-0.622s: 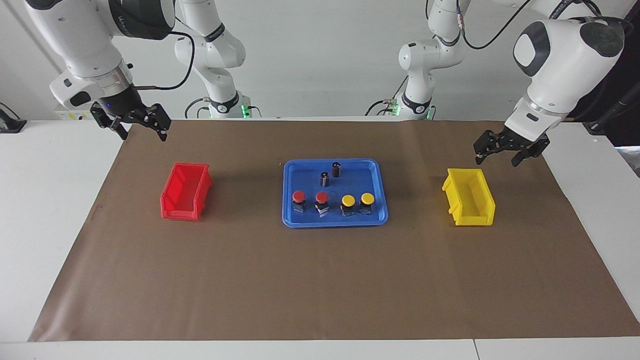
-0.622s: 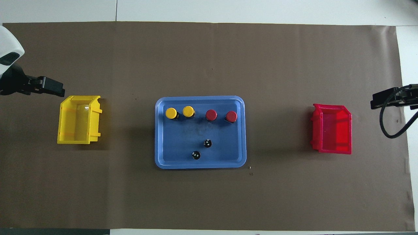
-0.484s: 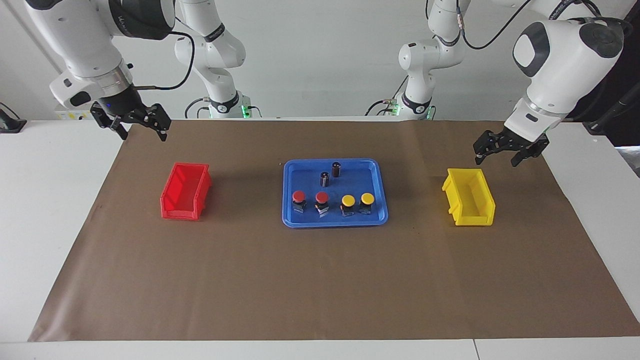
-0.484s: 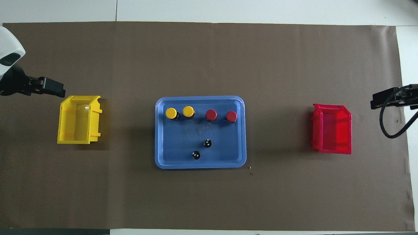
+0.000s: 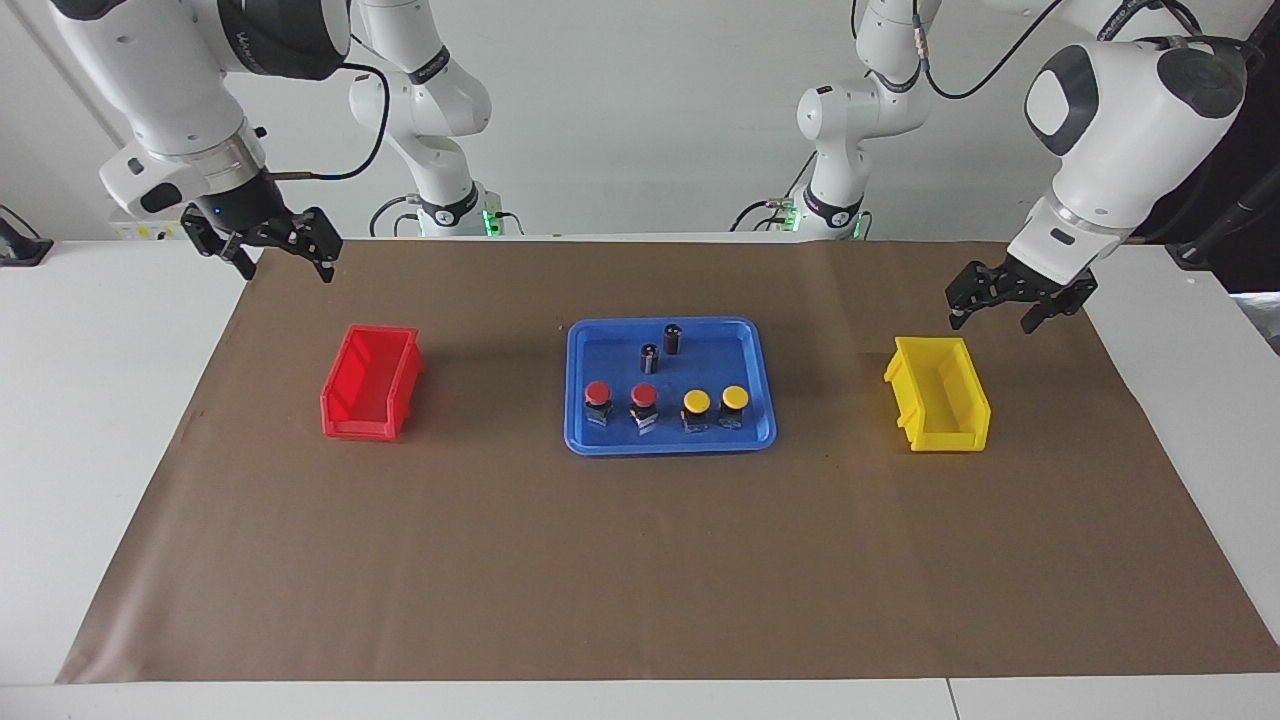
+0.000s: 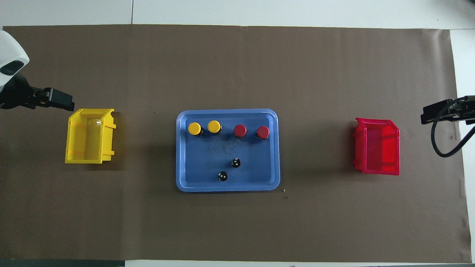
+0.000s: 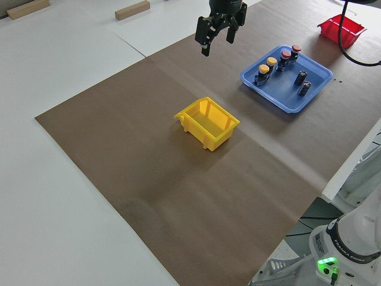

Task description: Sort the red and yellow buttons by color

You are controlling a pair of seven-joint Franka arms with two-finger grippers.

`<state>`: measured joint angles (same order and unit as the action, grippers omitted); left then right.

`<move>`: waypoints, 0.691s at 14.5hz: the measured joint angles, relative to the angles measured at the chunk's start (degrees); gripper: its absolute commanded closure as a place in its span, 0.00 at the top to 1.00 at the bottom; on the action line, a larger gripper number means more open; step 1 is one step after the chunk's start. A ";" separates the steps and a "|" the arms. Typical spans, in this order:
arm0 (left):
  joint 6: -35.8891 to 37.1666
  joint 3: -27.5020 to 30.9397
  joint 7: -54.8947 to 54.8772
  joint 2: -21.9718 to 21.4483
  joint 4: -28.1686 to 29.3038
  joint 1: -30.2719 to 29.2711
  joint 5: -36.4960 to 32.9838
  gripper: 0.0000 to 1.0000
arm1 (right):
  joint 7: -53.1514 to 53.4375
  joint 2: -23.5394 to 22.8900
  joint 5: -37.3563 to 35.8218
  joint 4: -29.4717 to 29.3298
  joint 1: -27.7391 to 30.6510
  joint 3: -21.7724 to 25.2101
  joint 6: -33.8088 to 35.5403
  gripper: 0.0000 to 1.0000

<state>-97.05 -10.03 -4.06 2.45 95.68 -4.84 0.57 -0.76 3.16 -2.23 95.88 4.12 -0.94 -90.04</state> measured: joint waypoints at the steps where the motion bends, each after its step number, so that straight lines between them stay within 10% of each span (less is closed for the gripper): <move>1: 0.00 0.00 0.00 0.00 0.02 0.00 0.00 1.00 | 0.00 0.00 0.00 0.00 0.00 0.00 0.00 1.00; 10: 0.01 -0.01 0.00 -0.03 0.22 0.00 0.00 1.00 | 1.57 -1.98 3.63 -0.71 -2.91 -0.98 -2.04 1.00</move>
<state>-97.04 -10.03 -4.06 2.42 95.91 -4.84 0.57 0.81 1.18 1.40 95.17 1.20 -1.92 -92.07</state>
